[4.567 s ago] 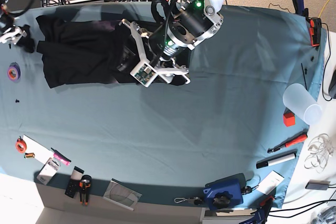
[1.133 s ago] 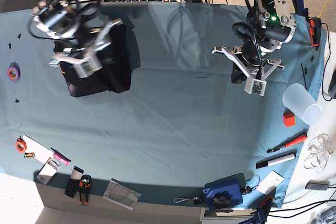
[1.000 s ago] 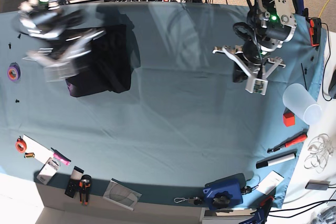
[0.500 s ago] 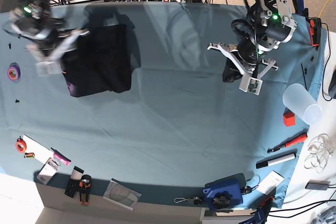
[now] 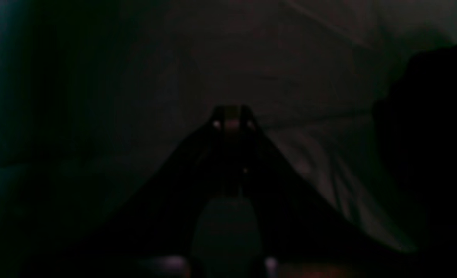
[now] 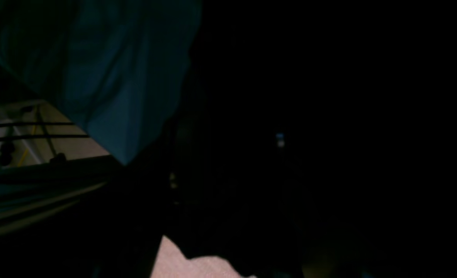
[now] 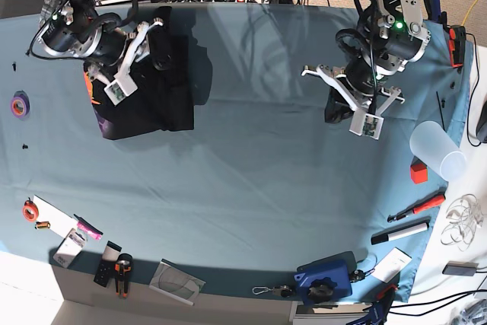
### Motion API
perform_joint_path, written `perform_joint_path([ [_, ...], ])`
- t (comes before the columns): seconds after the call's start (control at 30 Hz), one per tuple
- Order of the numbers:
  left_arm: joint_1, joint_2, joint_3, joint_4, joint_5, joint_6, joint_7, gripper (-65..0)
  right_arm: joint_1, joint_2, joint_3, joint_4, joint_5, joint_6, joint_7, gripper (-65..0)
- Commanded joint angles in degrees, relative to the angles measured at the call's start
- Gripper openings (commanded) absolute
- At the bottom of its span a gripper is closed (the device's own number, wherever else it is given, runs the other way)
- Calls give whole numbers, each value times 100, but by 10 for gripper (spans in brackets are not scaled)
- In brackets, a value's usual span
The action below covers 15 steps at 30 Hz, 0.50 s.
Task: Layout the t-shirt on the table in an organized manner, then fold the t-shirt properly
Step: 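Press the folded bundle with the right gripper and release both grippers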
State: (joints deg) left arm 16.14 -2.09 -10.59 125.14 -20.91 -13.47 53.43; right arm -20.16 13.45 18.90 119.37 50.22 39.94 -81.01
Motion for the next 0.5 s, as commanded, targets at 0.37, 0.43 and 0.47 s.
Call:
perform_joint_path([
  [0.37,-63,17,-2,-48,-490,-680,-549,-650,857,81,608,-695,-767,6,1604,-597],
  [0.43,-74,17,-2,-48,-492,-680,-549,-650,1082,81,313,-1318,-782,6,1611,-601],
  [0.47,-74,17,-2,-48,-492,-680,-549,-650,1196,81,131,-1676,-796,6,1611,-601],
])
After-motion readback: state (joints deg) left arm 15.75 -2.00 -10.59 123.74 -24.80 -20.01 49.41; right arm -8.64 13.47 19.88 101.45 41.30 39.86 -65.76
